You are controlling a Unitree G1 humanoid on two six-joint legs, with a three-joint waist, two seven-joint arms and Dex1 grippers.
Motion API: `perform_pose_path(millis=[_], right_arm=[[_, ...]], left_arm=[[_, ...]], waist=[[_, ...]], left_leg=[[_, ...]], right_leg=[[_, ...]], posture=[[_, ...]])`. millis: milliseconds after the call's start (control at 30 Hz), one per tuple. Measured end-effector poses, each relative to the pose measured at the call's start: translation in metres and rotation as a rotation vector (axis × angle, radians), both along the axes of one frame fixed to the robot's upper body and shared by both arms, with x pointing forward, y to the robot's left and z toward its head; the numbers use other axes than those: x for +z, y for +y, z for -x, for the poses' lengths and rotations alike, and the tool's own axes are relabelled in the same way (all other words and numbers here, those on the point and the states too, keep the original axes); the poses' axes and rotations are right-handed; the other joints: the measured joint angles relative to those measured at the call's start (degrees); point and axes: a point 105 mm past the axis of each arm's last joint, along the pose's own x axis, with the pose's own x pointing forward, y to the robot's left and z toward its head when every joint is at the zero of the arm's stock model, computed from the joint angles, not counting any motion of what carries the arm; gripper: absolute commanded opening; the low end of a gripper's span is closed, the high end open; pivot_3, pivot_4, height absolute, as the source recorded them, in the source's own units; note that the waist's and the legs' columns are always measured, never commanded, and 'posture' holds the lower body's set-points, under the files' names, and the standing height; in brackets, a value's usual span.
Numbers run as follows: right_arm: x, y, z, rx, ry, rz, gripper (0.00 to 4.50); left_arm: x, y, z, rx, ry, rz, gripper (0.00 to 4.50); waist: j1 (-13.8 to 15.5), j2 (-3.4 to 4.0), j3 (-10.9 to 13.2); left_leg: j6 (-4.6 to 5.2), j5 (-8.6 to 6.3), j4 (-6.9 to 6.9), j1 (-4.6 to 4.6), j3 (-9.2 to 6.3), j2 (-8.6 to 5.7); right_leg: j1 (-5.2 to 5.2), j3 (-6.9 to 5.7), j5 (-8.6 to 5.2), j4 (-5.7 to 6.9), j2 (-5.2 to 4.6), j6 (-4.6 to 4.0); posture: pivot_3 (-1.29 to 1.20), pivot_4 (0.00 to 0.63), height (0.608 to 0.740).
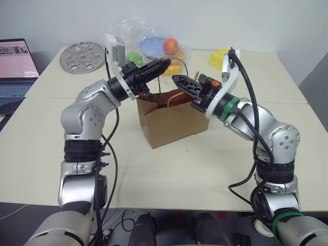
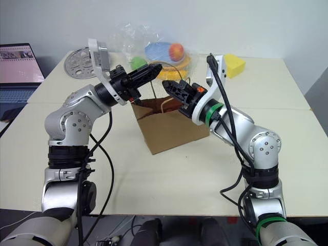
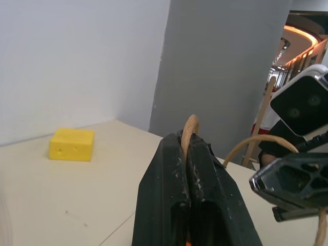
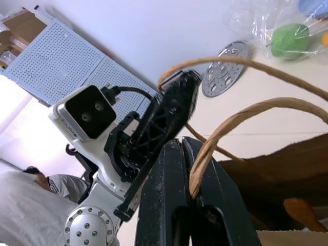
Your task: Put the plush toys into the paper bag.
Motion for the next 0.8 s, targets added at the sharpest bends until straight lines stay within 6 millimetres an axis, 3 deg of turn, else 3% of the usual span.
perform_pose_path(millis=[167, 333, 367, 467, 667, 800], right_arm=[[-0.022, -0.006, -0.007, -0.049, 0.029, 0.045, 0.02], [-0.024, -0.005, -0.012, -0.068, 0.013, 0.054, 0.02], [-0.026, -0.006, -0.014, -0.071, 0.019, 0.054, 0.19], [-0.028, -0.005, -0.015, -0.064, 0.02, 0.053, 0.9], [-0.026, -0.011, -0.008, -0.032, -0.006, 0.086, 3.03], [-0.017, -0.018, 0.007, 0.02, -0.045, 0.107, 4.45]], left_arm=[[-0.025, 0.003, 0.006, -0.008, 0.095, -0.026, 0.0], [-0.02, 0.001, 0.009, -0.003, 0.087, -0.008, 0.0], [-0.019, 0.001, 0.009, 0.001, 0.085, -0.004, 0.19], [-0.02, 0.0, 0.009, 0.0, 0.087, -0.002, 0.83], [-0.019, 0.015, 0.016, -0.004, 0.094, -0.047, 2.62], [-0.014, 0.038, 0.029, -0.006, 0.078, -0.115, 3.82]], waist=[[-0.02, 0.0, 0.0], [0.01, 0.0, 0.0], [0.0, 0.0, 0.0], [0.0, 0.0, 0.0], [-0.02, 0.01, 0.01], [-0.08, 0.03, 0.02]], left_leg=[[0.0, 0.0, 0.01, 0.0, 0.0, 0.0], [0.0, 0.0, 0.02, 0.0, 0.01, 0.0], [0.0, 0.0, 0.02, 0.0, 0.01, 0.0], [0.0, 0.0, 0.01, 0.0, 0.01, 0.0], [0.0, 0.0, 0.0, 0.0, 0.01, 0.0], [0.0, 0.0, -0.01, 0.0, 0.02, 0.01]], right_leg=[[-0.02, 0.02, 0.0, 0.03, 0.0, 0.0], [0.0, 0.01, 0.0, 0.03, 0.0, 0.0], [0.0, 0.01, 0.0, 0.03, 0.0, 0.0], [-0.01, 0.01, 0.0, 0.02, 0.0, 0.0], [-0.03, 0.02, 0.0, 0.02, 0.0, 0.0], [-0.03, 0.03, 0.0, 0.0, 0.0, -0.01]], posture=[[0.0, 0.15, 0.74], [0.0, 0.15, 0.74], [0.0, 0.15, 0.74], [0.0, 0.15, 0.74], [0.0, 0.15, 0.74], [0.0, 0.15, 0.74]])
